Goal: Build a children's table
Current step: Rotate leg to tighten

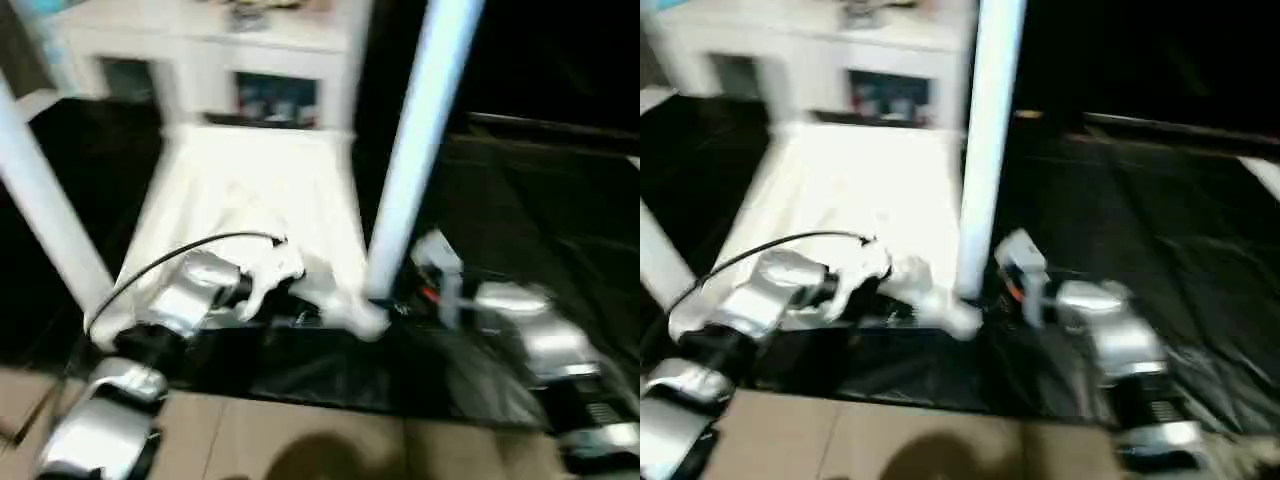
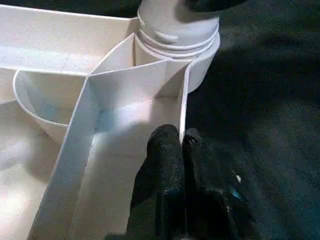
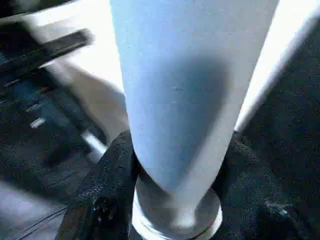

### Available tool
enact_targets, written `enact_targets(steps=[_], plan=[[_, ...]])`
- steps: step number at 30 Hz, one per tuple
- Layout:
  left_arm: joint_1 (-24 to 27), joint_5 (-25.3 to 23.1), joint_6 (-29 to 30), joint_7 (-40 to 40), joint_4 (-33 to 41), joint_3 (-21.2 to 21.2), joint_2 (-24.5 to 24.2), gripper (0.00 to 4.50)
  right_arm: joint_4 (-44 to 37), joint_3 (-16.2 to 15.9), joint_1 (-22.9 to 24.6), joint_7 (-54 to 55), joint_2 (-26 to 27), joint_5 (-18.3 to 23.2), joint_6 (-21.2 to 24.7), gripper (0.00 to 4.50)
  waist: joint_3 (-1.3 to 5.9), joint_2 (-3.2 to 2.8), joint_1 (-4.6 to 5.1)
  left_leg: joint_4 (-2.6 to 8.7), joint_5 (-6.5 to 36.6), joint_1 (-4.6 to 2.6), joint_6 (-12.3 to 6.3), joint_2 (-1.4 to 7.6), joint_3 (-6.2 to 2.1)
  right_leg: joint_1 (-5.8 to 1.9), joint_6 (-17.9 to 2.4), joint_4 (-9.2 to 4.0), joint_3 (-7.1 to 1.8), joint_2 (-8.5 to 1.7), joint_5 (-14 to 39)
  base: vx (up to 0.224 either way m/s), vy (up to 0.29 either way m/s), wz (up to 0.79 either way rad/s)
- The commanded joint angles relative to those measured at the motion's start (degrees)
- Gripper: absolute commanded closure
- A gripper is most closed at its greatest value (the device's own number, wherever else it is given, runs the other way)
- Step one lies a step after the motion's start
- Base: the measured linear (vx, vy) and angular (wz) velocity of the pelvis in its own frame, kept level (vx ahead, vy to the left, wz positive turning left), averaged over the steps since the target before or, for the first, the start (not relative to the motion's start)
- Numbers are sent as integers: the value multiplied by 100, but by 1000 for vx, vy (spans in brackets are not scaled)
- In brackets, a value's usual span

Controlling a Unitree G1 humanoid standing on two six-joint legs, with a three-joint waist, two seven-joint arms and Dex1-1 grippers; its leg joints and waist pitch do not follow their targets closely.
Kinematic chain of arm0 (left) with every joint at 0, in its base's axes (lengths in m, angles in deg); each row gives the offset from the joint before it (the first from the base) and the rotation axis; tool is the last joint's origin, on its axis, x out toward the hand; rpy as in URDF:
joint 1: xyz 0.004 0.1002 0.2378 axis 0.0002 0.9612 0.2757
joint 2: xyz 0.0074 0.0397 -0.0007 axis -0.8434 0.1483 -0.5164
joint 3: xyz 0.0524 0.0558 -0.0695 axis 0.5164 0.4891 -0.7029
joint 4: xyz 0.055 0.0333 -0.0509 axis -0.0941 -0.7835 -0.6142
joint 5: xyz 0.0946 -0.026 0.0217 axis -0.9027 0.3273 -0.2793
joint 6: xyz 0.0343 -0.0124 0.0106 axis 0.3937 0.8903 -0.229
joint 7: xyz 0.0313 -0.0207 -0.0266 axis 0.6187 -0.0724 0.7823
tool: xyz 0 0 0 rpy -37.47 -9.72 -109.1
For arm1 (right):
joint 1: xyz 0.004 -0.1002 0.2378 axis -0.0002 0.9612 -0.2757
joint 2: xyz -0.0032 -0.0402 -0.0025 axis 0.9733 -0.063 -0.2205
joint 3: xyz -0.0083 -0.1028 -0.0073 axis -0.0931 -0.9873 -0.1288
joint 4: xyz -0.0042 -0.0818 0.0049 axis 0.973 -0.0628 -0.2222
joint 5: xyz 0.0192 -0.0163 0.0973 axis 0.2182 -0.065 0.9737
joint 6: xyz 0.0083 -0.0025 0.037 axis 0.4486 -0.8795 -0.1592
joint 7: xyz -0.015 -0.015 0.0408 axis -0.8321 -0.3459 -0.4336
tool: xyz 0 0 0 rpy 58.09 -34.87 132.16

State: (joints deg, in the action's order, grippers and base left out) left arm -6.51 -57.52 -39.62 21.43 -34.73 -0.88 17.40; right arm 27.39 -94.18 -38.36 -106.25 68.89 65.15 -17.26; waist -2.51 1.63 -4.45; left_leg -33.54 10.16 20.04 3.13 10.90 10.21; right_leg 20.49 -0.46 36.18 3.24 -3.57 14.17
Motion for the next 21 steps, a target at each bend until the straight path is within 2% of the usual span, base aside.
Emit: enact_targets(steps=[1, 2, 3, 4, 6, 8, 9, 10, 12, 14, 15, 17, 19, 21], plan=[[-192, 200, 154, 433, 92, 100, 617, 450, 44, -559, -89, 331, 597, -55, 262, 257, 229, -32, 40, 523, 1979, -33, 314, 282, -217, -84, -811, -645, -277, -555, 2284, 0, 0, 0], [-224, 210, 227, 601, 101, 47, 713, 450, 94, -509, -153, 619, 747, -89, 304, 257, 230, -10, 53, 518, 1964, -28, 300, 278, -209, -82, -840, -642, -284, -551, 2171, 0, 0, 0], [-275, 202, 335, 907, 101, -59, 856, 450, 123, -460, -250, 991, 955, -159, 367, 257, 230, -34, 62, 504, 1935, -44, 293, 273, -195, -60, -926, -627, -297, -546, 2003, 0, 0, 0], [-295, 195, 369, 1033, 96, -100, 906, 450, 129, -451, -285, 1095, 1020, -184, 383, 257, 240, -27, 99, 496, 1892, -49, 293, 265, -186, -56, -1005, -616, -297, -539, 1848, 0, 0, 0], [-322, 171, 405, 1220, 78, -151, 968, 450, 138, -427, -335, 1233, 1117, -206, 401, 258, 247, -11, 105, 485, 1793, -40, 238, 260, -171, -69, -1016, -618, -298, -532, 1719, 0, 0, 0], [-371, 114, 446, 1490, 31, -219, 1043, 450, 146, -414, -396, 1429, 1270, -281, 463, 258, 253, -29, 97, 469, 1611, -34, 145, 261, -143, -60, -1058, -607, -316, -522, 1424, 0, 0, 0], [-391, 97, 468, 1609, 12, -264, 1080, 450, 160, -434, -415, 1492, 1330, -333, 444, 258, 260, 31, 107, 464, 1504, -9, 109, 250, -130, -85, -1057, -600, -311, -515, 1334, 0, 0, 0], [-393, 99, 471, 1626, 9, -277, 1087, 450, 169, -445, -416, 1497, 1336, -347, 412, 223, 275, 7, 79, 445, 1331, -11, 62, 245, -122, -94, -1058, -585, -315, -525, 1171, 0, 0, 0], [-350, 104, 438, 1479, 81, -263, 1007, 450, 142, -344, -391, 1573, 1360, -300, 258, 188, 273, 17, 66, 431, 1209, -15, -9, 240, -102, -87, -1079, -588, -321, -522, 996, 32, -13, 0], [-309, 130, 507, 1386, 160, -293, 956, 450, 91, -246, -371, 1619, 1366, -266, 206, 182, 305, 3, 57, 426, 865, 17, -80, 239, -100, -130, -1144, -525, -315, -513, 470, 0, 0, 0], [-300, 147, 563, 1390, 182, -312, 949, 450, 66, -227, -361, 1607, 1363, -230, 240, 151, 309, 6, 58, 420, 731, 20, -135, 233, -92, -141, -1192, -502, -308, -493, 186, 0, 0, 0], [-264, 160, 568, 1279, 207, -304, 856, 450, -53, -219, -279, 1428, 1232, -168, 256, 142, 306, -1, 58, 421, 669, 20, -198, 235, -87, -152, -1256, -492, -303, -492, 19, 0, 0, 0], [-207, 177, 479, 1068, 240, -265, 748, 450, -232, -191, -149, 1175, 1058, -103, 227, 131, 297, 3, 44, 428, 745, 17, -225, 246, -88, -155, -1248, -507, -298, -494, 107, 0, 0, 0], [-124, 201, 310, 696, 303, -182, 583, 450, -477, -158, 25, 749, 774, 37, 193, 102, 294, -6, 39, 437, 771, 15, -238, 255, -91, -154, -1235, -513, -298, -496, 132, 0, 0, 0]])
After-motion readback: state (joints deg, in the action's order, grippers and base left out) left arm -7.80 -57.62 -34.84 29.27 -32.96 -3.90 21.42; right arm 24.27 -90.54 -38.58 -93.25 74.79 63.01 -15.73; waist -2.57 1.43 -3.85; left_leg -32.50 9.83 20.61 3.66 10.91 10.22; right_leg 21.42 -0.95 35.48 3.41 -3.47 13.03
